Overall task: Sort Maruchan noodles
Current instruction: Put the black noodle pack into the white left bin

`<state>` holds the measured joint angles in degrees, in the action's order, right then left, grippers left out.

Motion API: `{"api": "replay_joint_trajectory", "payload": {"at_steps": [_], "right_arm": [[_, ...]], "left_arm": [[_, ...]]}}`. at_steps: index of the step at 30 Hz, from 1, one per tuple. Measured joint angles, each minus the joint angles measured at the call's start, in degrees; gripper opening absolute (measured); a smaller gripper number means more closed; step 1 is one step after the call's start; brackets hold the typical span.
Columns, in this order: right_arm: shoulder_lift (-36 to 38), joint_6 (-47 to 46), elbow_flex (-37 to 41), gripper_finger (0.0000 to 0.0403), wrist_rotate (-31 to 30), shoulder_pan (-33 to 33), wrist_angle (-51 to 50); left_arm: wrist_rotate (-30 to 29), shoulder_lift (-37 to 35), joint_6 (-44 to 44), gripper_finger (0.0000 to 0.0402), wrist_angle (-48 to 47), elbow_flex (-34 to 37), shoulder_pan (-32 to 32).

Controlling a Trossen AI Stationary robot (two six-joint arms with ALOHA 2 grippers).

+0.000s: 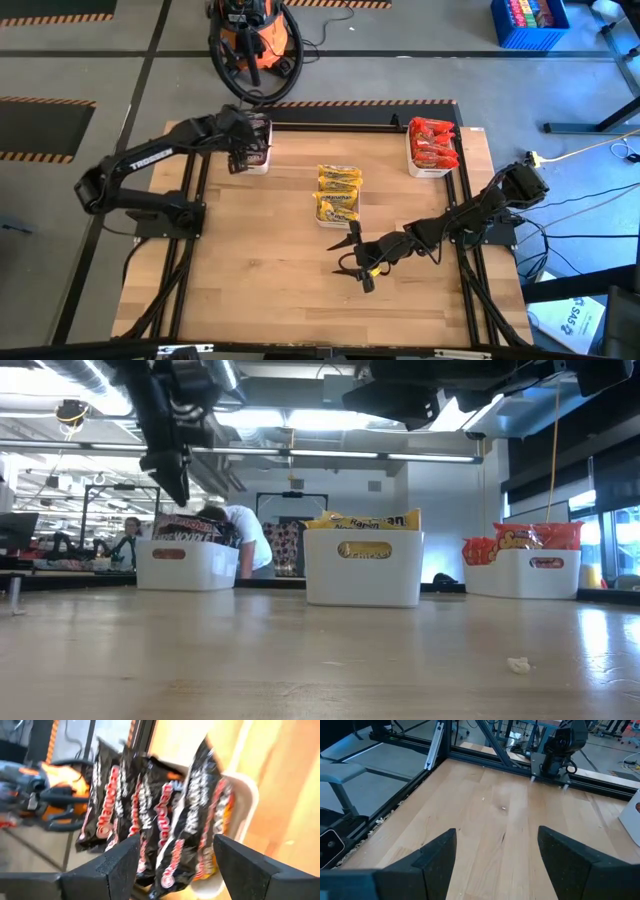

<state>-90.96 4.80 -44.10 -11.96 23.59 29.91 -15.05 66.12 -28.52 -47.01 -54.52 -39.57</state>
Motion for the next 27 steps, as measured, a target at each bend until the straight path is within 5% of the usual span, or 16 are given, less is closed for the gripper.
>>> {"api": "replay_joint_trajectory", "payload": {"at_steps": [5, 27], "right_arm": [[0.0, 0.0, 0.0, 0.026, 0.0, 0.0, 0.0], [0.0, -0.5, 0.0, 0.026, 0.1, 0.0, 0.0]], "left_arm": [[4.3, -1.8, 0.0, 0.0248, 0.0, 0.0, 0.0], [-1.8, -0.5, 2.9, 0.0247, 2.7, 7.8, -8.1]]}}
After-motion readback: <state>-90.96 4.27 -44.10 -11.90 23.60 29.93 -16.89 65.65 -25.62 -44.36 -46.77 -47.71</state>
